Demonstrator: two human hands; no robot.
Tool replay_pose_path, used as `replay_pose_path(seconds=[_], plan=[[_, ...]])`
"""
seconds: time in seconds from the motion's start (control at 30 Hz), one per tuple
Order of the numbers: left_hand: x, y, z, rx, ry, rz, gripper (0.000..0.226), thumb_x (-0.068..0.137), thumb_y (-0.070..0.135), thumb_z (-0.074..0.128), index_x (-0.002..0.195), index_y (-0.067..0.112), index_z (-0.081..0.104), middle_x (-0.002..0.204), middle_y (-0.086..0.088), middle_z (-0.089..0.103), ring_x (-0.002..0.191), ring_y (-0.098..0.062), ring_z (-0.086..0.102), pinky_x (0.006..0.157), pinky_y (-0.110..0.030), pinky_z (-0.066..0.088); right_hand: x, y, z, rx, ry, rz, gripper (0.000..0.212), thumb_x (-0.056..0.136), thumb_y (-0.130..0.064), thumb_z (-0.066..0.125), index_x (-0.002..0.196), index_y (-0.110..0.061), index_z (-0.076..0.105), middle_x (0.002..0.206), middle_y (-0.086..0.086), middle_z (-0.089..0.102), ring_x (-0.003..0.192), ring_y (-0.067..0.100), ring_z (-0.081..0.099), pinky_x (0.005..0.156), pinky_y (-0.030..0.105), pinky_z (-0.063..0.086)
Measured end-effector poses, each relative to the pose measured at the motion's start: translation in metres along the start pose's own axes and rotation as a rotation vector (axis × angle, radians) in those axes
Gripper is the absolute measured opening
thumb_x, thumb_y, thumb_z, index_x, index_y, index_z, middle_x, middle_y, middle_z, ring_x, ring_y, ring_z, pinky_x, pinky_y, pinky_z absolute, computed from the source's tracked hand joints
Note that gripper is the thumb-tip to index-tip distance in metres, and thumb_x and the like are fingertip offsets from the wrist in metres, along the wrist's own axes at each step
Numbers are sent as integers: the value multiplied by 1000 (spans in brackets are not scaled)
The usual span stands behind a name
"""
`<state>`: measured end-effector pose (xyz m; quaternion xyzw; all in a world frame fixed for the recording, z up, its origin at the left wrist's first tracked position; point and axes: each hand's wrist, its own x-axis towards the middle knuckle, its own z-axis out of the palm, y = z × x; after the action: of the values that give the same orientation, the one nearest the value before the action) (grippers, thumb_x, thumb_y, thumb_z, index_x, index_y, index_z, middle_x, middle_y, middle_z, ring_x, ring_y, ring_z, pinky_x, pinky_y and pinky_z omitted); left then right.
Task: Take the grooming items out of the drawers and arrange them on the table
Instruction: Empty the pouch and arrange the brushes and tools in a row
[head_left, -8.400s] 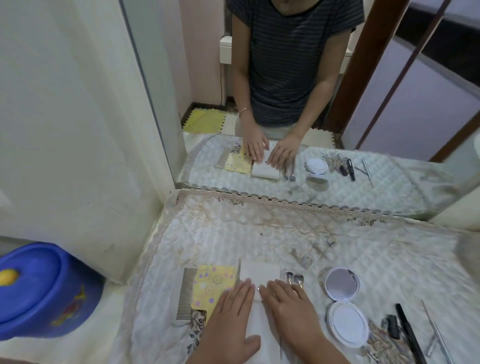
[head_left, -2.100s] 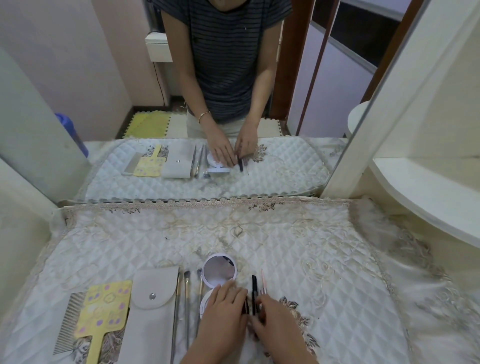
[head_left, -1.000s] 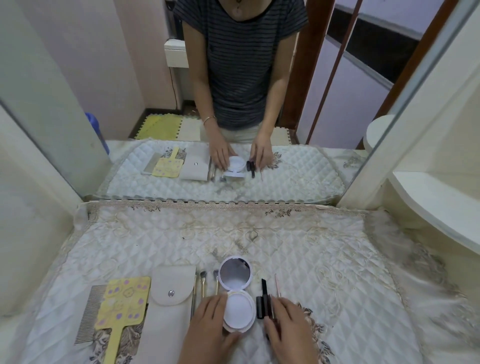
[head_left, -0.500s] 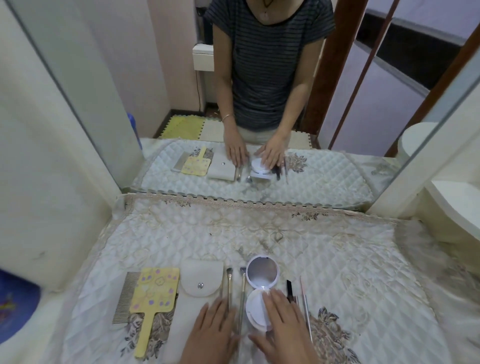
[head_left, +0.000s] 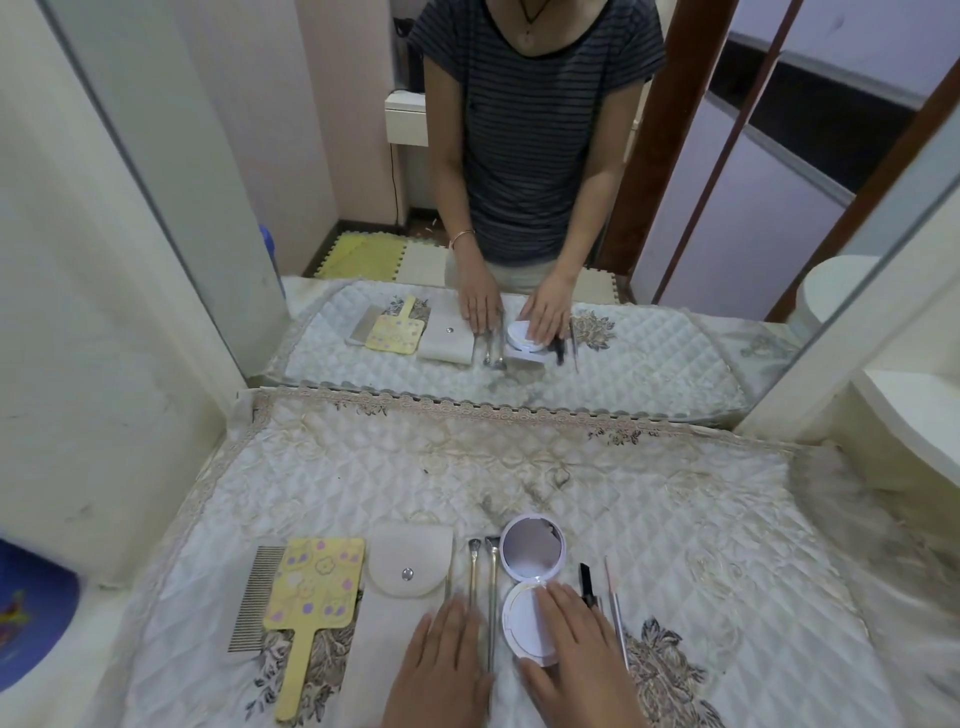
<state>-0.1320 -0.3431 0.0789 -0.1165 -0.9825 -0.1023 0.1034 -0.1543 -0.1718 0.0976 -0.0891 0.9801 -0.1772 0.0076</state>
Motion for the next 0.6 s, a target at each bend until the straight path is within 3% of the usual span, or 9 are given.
replay_pose_path(seconds=[0.03, 0.1, 0.2, 0.27, 0.33, 0.4, 0.5, 0.6], plan=[[0, 0, -1, 22, 3, -8, 50, 95, 41, 14, 108, 9, 50, 112, -13, 67, 109, -22, 60, 114, -27, 9, 0, -1, 0, 2, -8, 1, 70, 55, -58, 45, 117, -26, 45, 113, -9, 67, 116, 6, 39, 106, 16, 4], [-1, 0, 3, 71, 9, -4, 51, 95, 40, 13, 107, 8, 50, 100, -11, 73, 110, -25, 50, 113, -28, 11, -1, -1, 0, 22, -1, 0, 70, 55, -57, 45, 117, -26, 46, 120, -10, 60, 111, 6, 42, 105, 14, 4], [-3, 4, 6, 54, -26, -17, 51, 95, 39, 11, 108, 9, 50, 111, -11, 65, 108, -22, 51, 115, -26, 4, -1, -2, 1, 35, -5, 3, 68, 56, -58, 44, 116, -26, 46, 123, -12, 43, 110, 6, 42, 100, 16, 8], [-5, 8, 5, 10, -62, -17, 51, 94, 40, 10, 109, 10, 49, 108, -9, 69, 100, -18, 64, 115, -23, 2, -2, -2, 1, 28, -12, -1, 67, 56, -58, 45, 115, -26, 47, 122, -11, 51, 110, 6, 42, 98, 17, 12], [-7, 10, 5, -17, -99, -21, 52, 94, 41, 9, 110, 12, 49, 106, -6, 71, 105, -16, 63, 113, -22, 6, -2, -1, 0, 20, -10, -13, 67, 56, -58, 45, 115, -26, 48, 121, -11, 55, 109, 7, 42, 98, 20, 19], [-9, 8, 7, -30, -98, -39, 52, 93, 43, 11, 110, 12, 50, 119, -7, 59, 119, -21, 44, 113, -24, 7, -2, 0, 0, 22, 20, -31, 68, 56, -58, 45, 116, -26, 47, 123, -11, 45, 109, 8, 42, 98, 20, 19], [-8, 5, 10, -56, -56, -58, 51, 93, 44, 13, 111, 12, 49, 140, -11, 30, 125, -13, 39, 115, -24, 4, -1, -2, 0, -6, 102, -74, 68, 58, -60, 45, 116, -25, 46, 122, -9, 42, 111, 10, 42, 99, 21, 16], [-6, 1, 7, -73, 3, -57, 46, 95, 37, 13, 115, 13, 48, 157, -2, 1, 134, -9, 29, 114, -24, 6, 6, -11, 1, -37, 263, -182, 44, 80, -52, 38, 113, -26, 48, 121, -6, 54, 112, 12, 42, 99, 26, 22]])
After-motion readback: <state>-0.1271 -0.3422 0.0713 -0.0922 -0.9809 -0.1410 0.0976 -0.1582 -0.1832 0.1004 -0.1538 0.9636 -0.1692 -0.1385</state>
